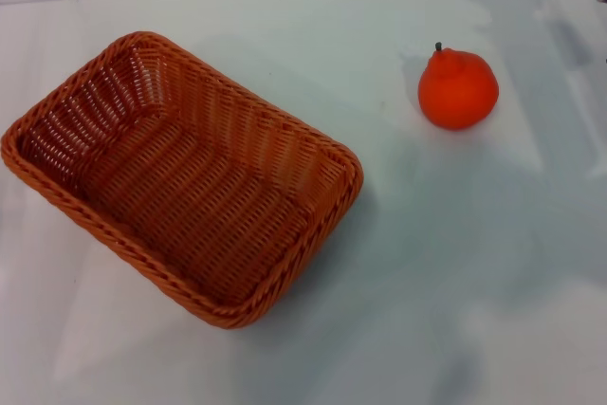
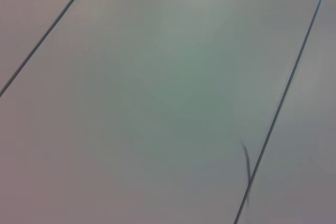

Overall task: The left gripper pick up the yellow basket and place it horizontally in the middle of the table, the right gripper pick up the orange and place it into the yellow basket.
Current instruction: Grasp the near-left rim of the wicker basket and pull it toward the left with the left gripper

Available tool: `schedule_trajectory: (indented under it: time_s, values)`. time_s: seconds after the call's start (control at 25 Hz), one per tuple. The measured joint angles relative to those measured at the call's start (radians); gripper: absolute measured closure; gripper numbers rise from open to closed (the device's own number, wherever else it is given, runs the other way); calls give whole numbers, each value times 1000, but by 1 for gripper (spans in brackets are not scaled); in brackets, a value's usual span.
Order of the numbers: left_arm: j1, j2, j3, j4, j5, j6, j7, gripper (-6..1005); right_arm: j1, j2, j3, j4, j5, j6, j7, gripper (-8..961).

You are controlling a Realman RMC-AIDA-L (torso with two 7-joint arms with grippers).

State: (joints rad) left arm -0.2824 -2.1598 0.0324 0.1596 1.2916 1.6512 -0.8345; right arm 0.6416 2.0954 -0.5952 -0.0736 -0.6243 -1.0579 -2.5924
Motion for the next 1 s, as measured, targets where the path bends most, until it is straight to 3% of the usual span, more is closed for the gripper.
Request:
schedule_trajectory:
  time_s: [1.0]
  values:
    - [1, 6, 24, 30, 12, -8, -76, 424, 3, 0, 0, 0, 0, 1, 2, 97]
